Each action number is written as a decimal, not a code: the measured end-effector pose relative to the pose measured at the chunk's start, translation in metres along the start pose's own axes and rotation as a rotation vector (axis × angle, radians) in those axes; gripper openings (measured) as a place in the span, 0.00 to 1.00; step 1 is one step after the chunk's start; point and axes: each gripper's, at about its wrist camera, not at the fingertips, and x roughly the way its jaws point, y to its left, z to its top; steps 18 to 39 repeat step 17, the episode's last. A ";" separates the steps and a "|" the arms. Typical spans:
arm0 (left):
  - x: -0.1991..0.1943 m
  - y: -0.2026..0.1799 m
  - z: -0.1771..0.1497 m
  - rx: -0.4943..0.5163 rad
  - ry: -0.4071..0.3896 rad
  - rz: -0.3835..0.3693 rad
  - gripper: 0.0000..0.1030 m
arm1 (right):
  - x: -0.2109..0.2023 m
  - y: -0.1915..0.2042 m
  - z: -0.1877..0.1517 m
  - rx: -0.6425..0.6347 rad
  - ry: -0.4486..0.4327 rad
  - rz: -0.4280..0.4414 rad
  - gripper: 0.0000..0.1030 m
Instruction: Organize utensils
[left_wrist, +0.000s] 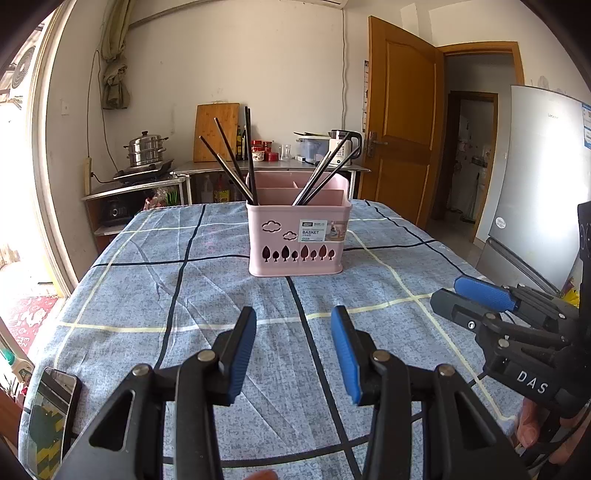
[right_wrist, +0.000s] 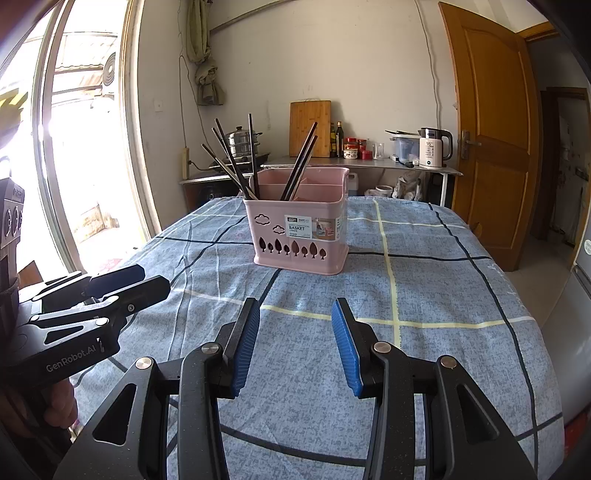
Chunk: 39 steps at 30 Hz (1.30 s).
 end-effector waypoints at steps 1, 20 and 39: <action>0.001 0.000 0.000 0.001 0.002 0.002 0.43 | 0.000 0.000 0.000 0.000 0.001 0.001 0.40; 0.002 -0.003 -0.003 -0.010 0.009 -0.013 0.49 | 0.001 0.000 -0.001 -0.001 0.004 -0.002 0.40; 0.002 -0.003 -0.003 -0.010 0.009 -0.013 0.49 | 0.001 0.000 -0.001 -0.001 0.004 -0.002 0.40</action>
